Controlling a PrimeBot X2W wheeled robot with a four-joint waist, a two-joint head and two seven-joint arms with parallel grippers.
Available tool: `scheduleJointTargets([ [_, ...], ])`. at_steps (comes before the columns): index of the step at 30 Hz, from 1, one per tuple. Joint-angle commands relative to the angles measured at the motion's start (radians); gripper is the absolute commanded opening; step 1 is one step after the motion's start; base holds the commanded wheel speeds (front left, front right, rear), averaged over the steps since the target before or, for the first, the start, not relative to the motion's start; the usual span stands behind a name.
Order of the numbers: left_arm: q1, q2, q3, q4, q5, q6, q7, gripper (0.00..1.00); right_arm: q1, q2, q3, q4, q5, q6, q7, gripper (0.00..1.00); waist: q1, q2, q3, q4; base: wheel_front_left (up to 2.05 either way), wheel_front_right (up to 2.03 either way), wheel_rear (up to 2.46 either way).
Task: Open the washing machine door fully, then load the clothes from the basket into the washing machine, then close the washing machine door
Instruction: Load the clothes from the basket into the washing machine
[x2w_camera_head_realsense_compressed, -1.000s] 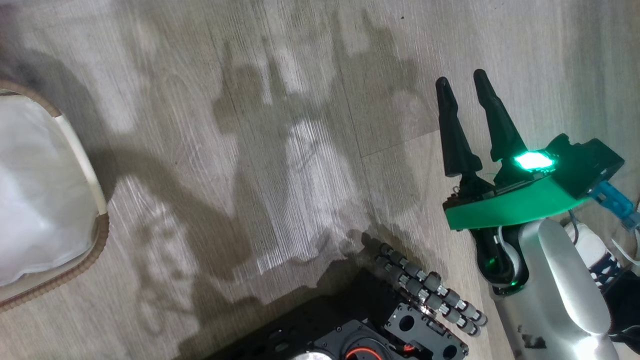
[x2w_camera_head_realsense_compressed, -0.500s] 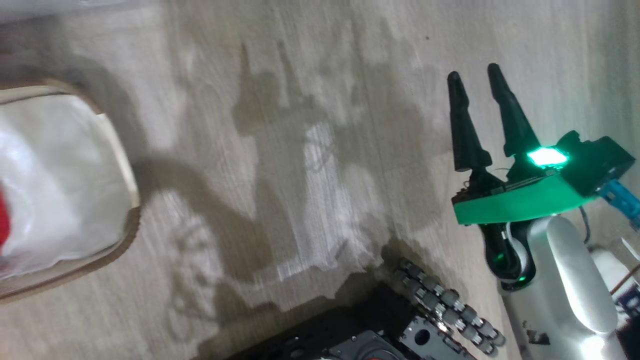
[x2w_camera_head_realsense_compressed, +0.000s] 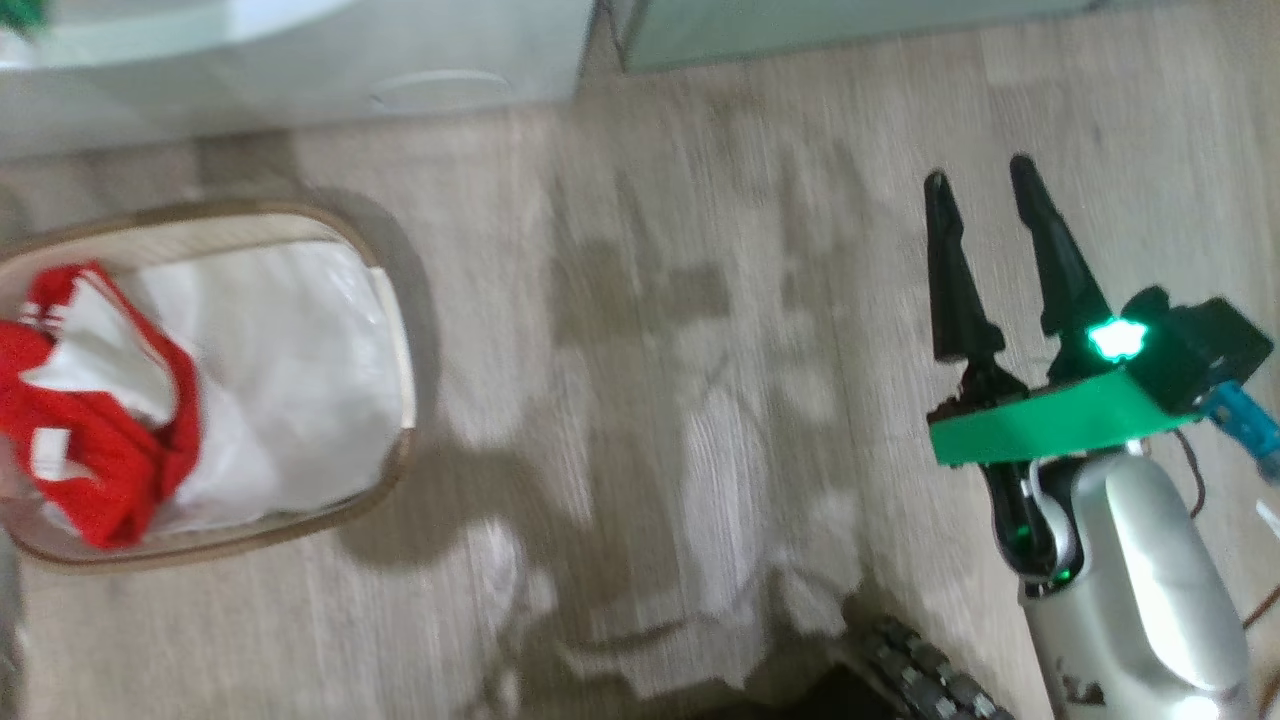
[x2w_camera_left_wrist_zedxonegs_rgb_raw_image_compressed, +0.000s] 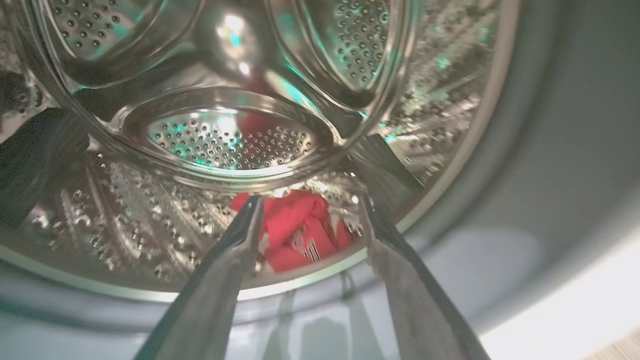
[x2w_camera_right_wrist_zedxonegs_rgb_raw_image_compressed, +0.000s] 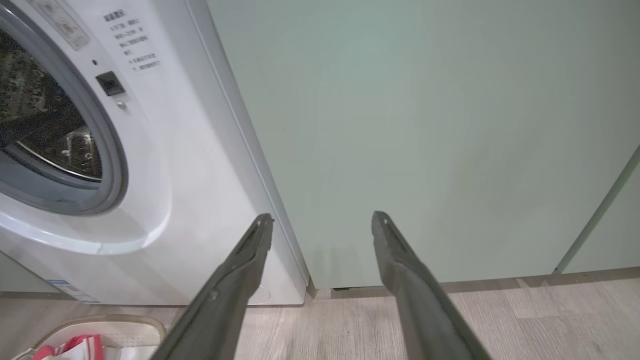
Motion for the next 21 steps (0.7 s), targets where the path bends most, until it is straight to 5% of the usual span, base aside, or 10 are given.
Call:
scheduleJointTargets([
  [1,0.055,0.035,0.024,-0.077,-0.005,0.001,-0.009,1.0,0.043,-0.002,0.01,-0.018,-0.014,0.0,-0.009,1.0,-0.0001,-0.0001,-0.094,0.066,0.0,0.0,0.0],
  [21,0.858,-0.148,0.088,-0.647,0.004,0.12,-0.009,1.0,0.204,-0.002,-0.002,0.018,-0.097,0.0,-0.009,1.0,-0.0001,-0.0001,-0.429,0.192,0.0,0.0,0.0],
])
